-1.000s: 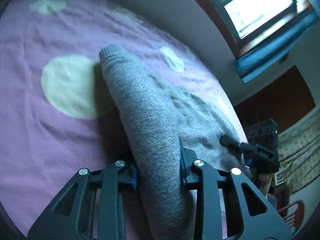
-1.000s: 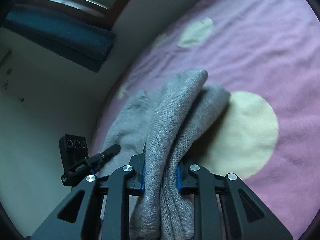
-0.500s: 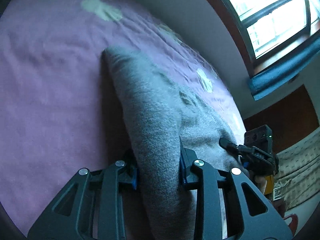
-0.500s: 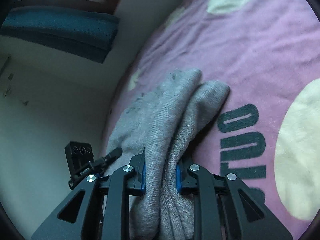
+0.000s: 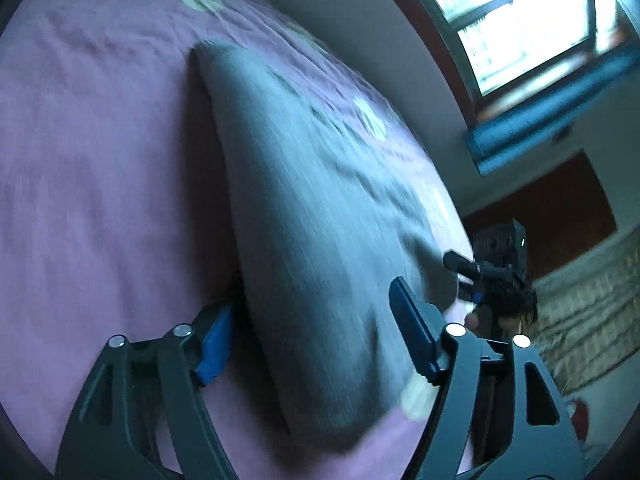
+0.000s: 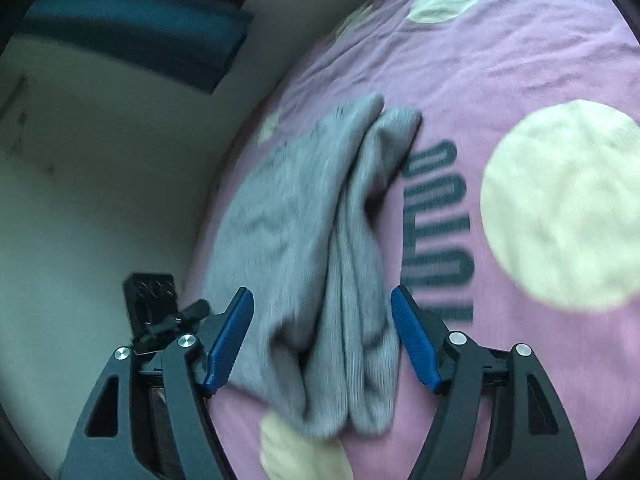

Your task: Fold small clothes

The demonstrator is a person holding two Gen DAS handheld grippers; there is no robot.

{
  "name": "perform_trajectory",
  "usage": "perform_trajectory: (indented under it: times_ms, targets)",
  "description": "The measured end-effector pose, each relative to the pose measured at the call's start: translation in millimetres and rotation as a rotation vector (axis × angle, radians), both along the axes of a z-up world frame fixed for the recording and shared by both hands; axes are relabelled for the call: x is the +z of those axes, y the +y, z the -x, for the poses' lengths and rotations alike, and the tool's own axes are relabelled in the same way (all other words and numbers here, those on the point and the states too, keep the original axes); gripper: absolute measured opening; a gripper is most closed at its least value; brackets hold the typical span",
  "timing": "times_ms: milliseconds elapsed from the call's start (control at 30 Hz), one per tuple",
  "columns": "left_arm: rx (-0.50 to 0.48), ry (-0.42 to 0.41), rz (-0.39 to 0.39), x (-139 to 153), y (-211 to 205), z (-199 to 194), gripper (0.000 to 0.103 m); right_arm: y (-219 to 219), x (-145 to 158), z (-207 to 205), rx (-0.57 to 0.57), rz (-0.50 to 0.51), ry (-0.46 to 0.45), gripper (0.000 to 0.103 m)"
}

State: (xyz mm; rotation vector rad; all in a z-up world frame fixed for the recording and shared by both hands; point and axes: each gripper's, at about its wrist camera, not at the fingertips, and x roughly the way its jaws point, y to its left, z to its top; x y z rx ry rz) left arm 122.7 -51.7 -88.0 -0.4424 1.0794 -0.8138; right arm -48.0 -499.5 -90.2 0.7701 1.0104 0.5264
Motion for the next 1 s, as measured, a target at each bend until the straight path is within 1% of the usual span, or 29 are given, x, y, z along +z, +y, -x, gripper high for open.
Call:
perform_trajectory:
  times_ms: [33, 67, 100, 133, 167, 200, 267, 333, 367, 433, 500, 600, 633, 700, 733, 800, 833, 867, 900, 933, 967, 1000]
  targets:
    - [-0.006, -0.012, -0.013, 0.2, -1.7, 4.3, 0.072, 3.2, 0.1, 5.6, 0.012, 0.020, -0.004, 0.070]
    - [-0.004, -0.030, -0.033, 0.2, -4.7, 8.7, 0.070, 6.5, 0.2, 9.3, 0.012, 0.043, -0.010, 0.069]
    - [-0.003, -0.035, -0.045, -0.2, -6.1, 8.3, 0.064, 10.5, 0.2, 11.0, 0.005, 0.077, -0.013, 0.051]
    - [-0.003, -0.024, -0.053, -2.2, -8.6, 6.9, 0.044, 14.0, -4.2, 10.7, 0.014, 0.082, 0.010, 0.038]
    - [-0.001, 0.003, -0.042, -4.9, -8.9, 4.6, 0.033, 15.9, -9.0, 9.2, 0.020, 0.048, 0.033, 0.025]
    - [0.010, 0.047, -0.008, -7.1, -6.7, 0.9, 0.029, 14.6, -11.2, 9.6, 0.010, 0.028, 0.046, 0.023]
    - [0.024, 0.083, 0.030, -4.1, -3.3, -2.1, 0.020, 9.6, -8.0, 15.8, -0.005, -0.023, 0.041, 0.020]
    - [0.026, 0.087, 0.051, 3.4, 2.9, 3.3, 0.018, 1.0, -4.2, 28.3, -0.018, -0.105, 0.033, 0.018]
    - [0.025, 0.086, 0.056, 6.7, 4.8, 7.2, 0.017, -0.4, -2.3, 33.9, -0.017, -0.125, 0.033, 0.017]
    - [0.023, 0.092, 0.071, 13.5, 11.0, 16.8, 0.017, -1.2, -0.7, 49.6, -0.002, -0.145, 0.035, 0.017]
    - [0.011, 0.093, 0.068, 16.9, 13.5, 27.4, 0.017, 1.0, -2.1, 61.9, 0.016, -0.153, 0.046, 0.016]
    - [-0.006, 0.086, 0.040, 15.4, 14.2, 47.9, 0.017, 0.7, -12.0, 83.1, 0.027, -0.165, 0.077, 0.015]
    - [-0.008, 0.076, 0.023, 13.8, 8.5, 51.9, 0.017, 0.4, -16.5, 89.3, 0.028, -0.160, 0.084, 0.015]
    - [-0.005, 0.052, -0.009, 7.9, 5.6, 57.0, 0.017, -1.2, -24.9, 94.0, 0.021, -0.158, 0.097, 0.014]
    - [-0.003, 0.046, -0.010, 4.7, 5.1, 56.1, 0.017, -2.3, -27.8, 94.0, 0.019, -0.174, 0.093, 0.014]
    - [0.010, 0.060, 0.025, -1.3, 6.7, 52.5, 0.019, 1.6, -22.9, 91.5, 0.036, -0.157, 0.071, 0.015]
    - [0.011, 0.063, 0.039, -2.7, 11.2, 52.7, 0.023, 1.9, -19.7, 94.2, 0.043, -0.134, 0.056, 0.017]
    - [0.009, 0.062, 0.046, -2.9, 17.7, 55.4, 0.027, 1.9, -18.1, 95.2, 0.039, -0.129, 0.051, 0.020]
    - [0.012, 0.048, 0.041, 0.8, 20.6, 56.8, 0.029, 2.5, -17.0, 95.3, 0.034, -0.138, 0.054, 0.027]
    - [0.012, 0.030, 0.033, 3.9, 23.4, 59.4, 0.038, -1.9, -15.6, 99.2, 0.032, -0.156, 0.055, 0.030]
    - [0.017, 0.010, 0.028, 8.3, 26.7, 61.5, 0.048, -4.2, -13.4, 98.8, 0.026, -0.167, 0.050, 0.039]
    - [0.034, -0.014, 0.032, 14.4, 32.2, 61.7, 0.053, -5.0, -9.3, 98.0, 0.017, -0.170, 0.040, 0.049]
